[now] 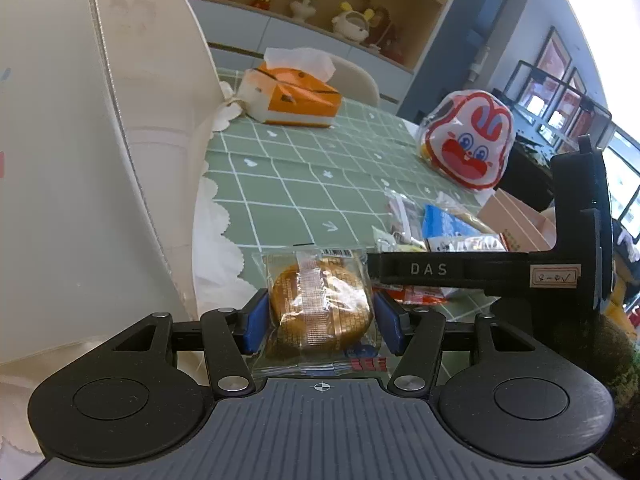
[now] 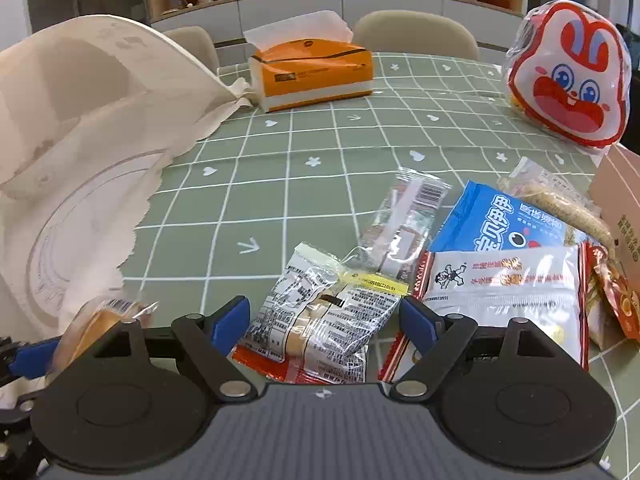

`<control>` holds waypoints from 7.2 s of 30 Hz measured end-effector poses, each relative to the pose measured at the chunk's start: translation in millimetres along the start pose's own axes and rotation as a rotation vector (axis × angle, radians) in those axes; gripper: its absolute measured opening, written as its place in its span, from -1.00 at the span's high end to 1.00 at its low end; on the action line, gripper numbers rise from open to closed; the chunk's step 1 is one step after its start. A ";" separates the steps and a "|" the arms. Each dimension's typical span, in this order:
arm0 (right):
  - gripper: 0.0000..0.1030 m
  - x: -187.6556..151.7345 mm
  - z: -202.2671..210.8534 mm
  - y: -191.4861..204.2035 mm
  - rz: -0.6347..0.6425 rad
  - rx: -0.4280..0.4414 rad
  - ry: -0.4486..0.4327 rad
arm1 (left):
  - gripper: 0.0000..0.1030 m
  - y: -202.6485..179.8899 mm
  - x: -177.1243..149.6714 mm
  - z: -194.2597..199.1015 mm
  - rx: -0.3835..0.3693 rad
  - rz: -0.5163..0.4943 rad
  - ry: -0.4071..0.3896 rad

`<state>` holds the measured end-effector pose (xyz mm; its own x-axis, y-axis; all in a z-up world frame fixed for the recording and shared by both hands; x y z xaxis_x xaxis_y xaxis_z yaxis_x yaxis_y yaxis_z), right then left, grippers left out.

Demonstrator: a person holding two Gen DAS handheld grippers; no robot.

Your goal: Organize snacks

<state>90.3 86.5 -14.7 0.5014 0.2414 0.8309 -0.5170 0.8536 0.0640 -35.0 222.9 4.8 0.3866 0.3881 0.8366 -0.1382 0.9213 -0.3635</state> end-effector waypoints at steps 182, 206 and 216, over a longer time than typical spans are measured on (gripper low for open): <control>-0.42 -105.6 160.3 -264.5 -0.394 -0.122 -0.228 | -0.30 -226.6 -61.9 -76.8 -0.296 -0.597 0.151; -0.51 -108.4 162.7 -266.4 -0.430 -0.092 -0.245 | -0.60 -218.8 -57.9 -98.4 -0.261 -0.547 0.203; -0.74 -104.1 157.4 -258.7 -0.366 -0.097 -0.216 | -0.61 -211.9 -58.7 -105.0 -0.283 -0.493 0.211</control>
<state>62.6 -232.1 -30.7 0.4778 -0.1787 0.8601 -0.2591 0.9069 0.3323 67.4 2.3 -10.4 0.5198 -0.1225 0.8455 0.3397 0.9377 -0.0729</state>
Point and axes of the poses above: each gripper's, at about its wrist camera, not at the fingertips, and z roughly against the way its jaws point, y to its left, x to its top, the point moved 2 cm from there along -z, roughly the way its jaws point, and after that the axes turned 11 degrees about -y, right-handed, at the moved point
